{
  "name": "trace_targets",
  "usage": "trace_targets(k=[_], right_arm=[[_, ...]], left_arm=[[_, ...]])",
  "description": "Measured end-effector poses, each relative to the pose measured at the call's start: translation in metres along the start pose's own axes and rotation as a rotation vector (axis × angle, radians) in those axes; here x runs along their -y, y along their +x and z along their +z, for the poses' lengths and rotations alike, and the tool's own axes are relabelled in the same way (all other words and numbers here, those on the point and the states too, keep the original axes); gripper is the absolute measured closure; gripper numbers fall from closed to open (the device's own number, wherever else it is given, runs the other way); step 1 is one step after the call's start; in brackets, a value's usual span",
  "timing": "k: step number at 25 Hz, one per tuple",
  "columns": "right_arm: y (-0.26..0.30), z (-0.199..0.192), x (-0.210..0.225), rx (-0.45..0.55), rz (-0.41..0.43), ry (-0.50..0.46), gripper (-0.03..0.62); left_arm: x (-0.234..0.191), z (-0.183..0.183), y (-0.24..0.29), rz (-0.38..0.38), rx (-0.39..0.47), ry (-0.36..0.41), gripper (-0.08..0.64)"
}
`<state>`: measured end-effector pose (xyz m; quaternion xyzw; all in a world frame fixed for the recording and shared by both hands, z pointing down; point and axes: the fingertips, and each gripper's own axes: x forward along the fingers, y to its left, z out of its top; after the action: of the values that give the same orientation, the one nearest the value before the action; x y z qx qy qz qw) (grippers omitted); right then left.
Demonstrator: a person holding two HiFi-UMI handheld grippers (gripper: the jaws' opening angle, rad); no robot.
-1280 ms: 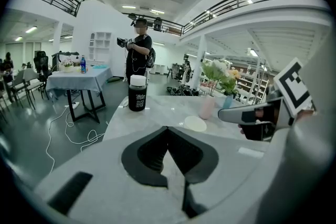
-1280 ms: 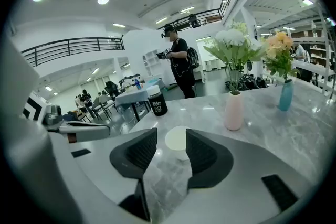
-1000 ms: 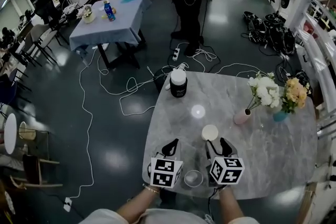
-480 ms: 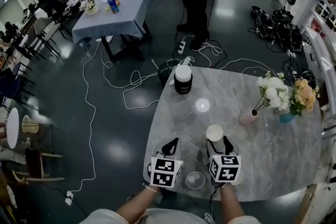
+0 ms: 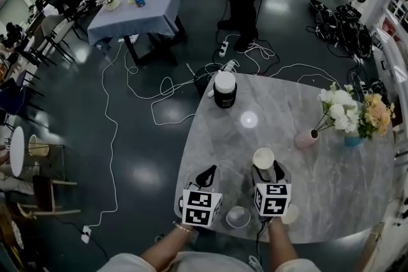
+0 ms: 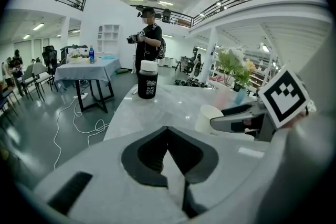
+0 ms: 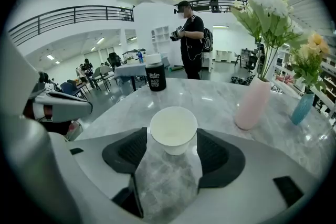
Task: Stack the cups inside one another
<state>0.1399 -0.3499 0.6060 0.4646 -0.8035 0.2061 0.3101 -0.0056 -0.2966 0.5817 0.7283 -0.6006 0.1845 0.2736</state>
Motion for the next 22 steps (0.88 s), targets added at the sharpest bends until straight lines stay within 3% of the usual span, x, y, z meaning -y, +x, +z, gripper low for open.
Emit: trace_targets(k=[22], right_arm=[[0.021, -0.014, 0.008, -0.021, -0.019, 0.044, 0.345]], left_arm=[[-0.012, -0.015, 0.003, 0.020, -0.043, 0.004, 0.565]])
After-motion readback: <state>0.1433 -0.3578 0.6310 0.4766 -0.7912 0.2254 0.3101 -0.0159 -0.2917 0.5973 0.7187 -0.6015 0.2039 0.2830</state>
